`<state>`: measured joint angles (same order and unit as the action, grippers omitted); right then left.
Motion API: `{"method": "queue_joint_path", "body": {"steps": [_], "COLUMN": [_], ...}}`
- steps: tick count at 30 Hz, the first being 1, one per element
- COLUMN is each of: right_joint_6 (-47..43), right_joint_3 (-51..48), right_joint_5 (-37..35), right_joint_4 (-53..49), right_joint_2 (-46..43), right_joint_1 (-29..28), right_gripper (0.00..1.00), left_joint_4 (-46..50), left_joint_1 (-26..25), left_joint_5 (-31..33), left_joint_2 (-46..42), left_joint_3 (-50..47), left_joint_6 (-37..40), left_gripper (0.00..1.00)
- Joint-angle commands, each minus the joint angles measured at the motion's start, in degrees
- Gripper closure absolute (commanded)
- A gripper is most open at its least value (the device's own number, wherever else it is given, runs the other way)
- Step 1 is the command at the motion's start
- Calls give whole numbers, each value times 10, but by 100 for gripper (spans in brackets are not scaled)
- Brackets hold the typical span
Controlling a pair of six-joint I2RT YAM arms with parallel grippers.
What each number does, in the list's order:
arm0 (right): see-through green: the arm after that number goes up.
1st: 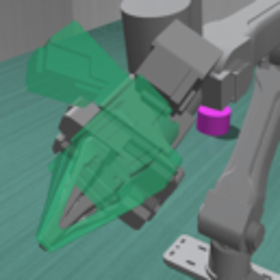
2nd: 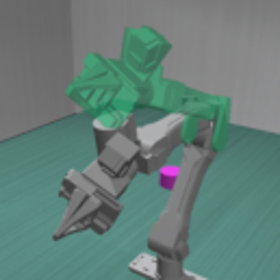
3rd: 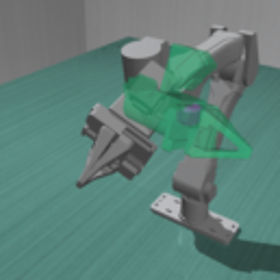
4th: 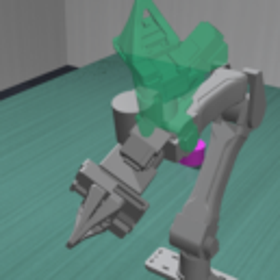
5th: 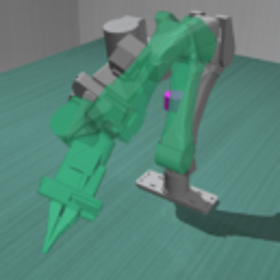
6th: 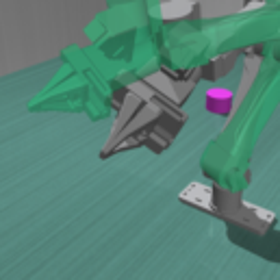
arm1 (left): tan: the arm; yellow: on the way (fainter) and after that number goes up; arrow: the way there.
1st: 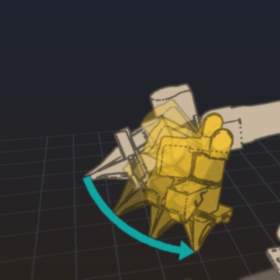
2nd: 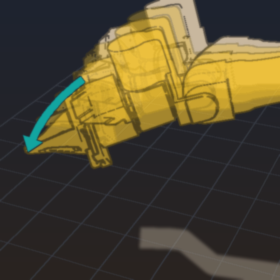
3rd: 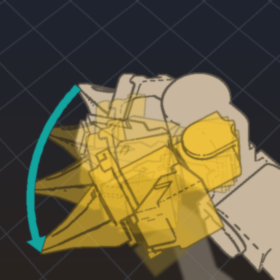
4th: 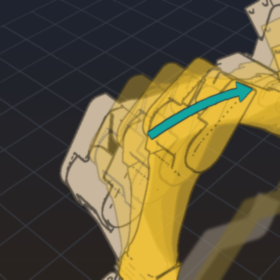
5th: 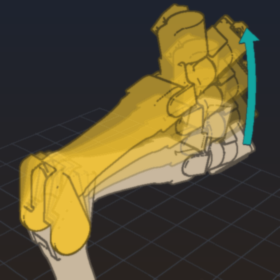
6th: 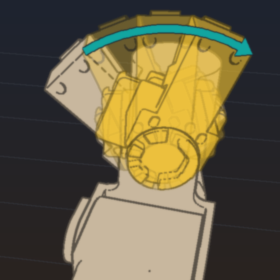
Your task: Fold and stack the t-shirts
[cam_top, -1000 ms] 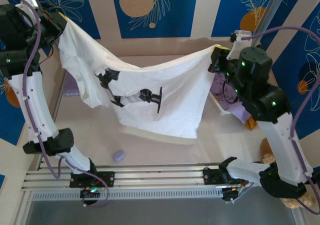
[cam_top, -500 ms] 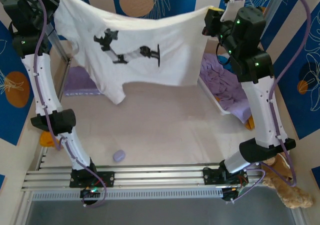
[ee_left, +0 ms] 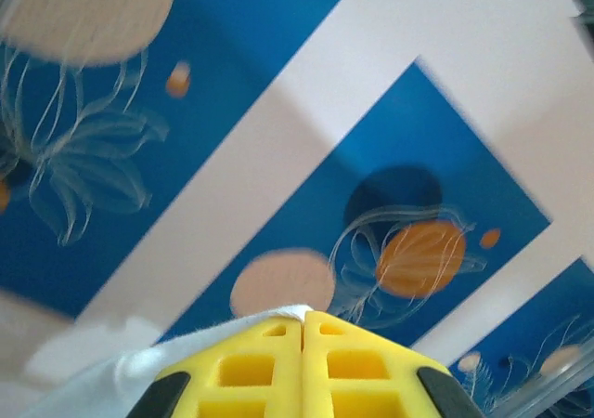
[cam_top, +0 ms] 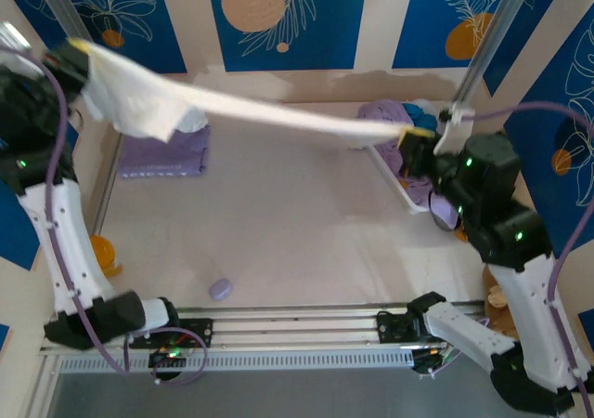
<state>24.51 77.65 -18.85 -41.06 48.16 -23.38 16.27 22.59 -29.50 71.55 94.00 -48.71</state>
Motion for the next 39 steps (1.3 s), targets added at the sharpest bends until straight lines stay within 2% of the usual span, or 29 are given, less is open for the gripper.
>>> {"method": "queue_joint_path", "body": {"steps": [1, 4, 8, 14, 17, 23, 30, 34, 37, 39], "right_joint_6": [103, 164, 224, 293, 310, 342, 365, 387, 387, 384], "right_joint_3": [-128, -223, -295, -357, -373, -384, -393, -394, -403, -412], "right_joint_5": [6, 28, 29, 49, 47, 50, 56, 28, 37, 48], "right_joint_4": [-79, -119, -182, -230, -251, -266, -246, -249, -242, -237], "right_joint_2": [-60, -95, -99, -98, -98, -90, -46, -39, -30, -18], "right_joint_1": [-8, -16, -28, -32, -33, -33, -40, -41, -42, -46], "right_gripper": [100, 100, 100, 100, 100, 100, 100, 100, 100, 100], "left_joint_4": [104, 190, 286, 327, 342, 328, 327, 330, 324, 335], "left_joint_1": [1, -6, -8, -6, -6, -6, -6, -6, -3, -1], "left_joint_5": [13, 40, 89, 58, 70, 55, 44, 54, 34, 50], "left_joint_2": [-49, -99, -128, -117, -117, -145, -135, -126, -127, -130], "left_joint_3": [-164, -270, -354, -448, -481, -537, -567, -563, -574, -569], "left_joint_6": [30, 90, 148, 187, 203, 172, 144, 114, 93, 100], "left_gripper": [100, 100, 100, 100, 100, 100, 100, 100, 100, 100]}}
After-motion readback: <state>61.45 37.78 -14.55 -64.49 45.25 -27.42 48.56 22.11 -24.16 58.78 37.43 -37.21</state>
